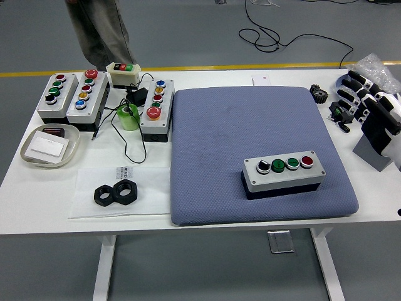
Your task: Pick up the button,place it on the desk,press the button,press the button
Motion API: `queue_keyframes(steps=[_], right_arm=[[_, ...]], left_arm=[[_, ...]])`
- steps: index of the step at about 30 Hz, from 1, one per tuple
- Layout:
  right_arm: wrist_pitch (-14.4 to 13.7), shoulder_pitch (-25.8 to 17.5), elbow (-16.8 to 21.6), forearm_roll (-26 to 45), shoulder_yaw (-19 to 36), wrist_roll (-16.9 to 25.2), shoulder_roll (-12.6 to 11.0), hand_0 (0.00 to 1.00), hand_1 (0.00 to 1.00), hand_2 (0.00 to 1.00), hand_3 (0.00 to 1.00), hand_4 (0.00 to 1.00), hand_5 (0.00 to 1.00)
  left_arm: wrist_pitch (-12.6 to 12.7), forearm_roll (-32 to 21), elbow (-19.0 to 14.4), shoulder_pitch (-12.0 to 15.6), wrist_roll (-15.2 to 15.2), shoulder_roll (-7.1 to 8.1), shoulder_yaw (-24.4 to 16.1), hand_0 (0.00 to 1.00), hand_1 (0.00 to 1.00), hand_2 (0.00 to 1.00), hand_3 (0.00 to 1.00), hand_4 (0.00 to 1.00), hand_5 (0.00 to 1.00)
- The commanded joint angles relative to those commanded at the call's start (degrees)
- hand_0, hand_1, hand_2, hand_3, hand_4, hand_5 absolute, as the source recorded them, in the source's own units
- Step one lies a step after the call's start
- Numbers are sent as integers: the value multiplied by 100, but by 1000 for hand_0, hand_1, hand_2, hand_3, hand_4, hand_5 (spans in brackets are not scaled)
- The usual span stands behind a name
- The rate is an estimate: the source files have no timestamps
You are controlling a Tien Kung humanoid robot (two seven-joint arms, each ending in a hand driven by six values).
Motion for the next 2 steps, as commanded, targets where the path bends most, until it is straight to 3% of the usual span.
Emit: queue_keyframes(steps=[2], right_arm=[[-8, -5, -3, -2, -1, -3, 1, 961, 881, 908, 903, 646, 517]], left_arm=[[2, 17, -1, 5, 6, -1, -11, 742, 828, 877, 830, 635, 998]])
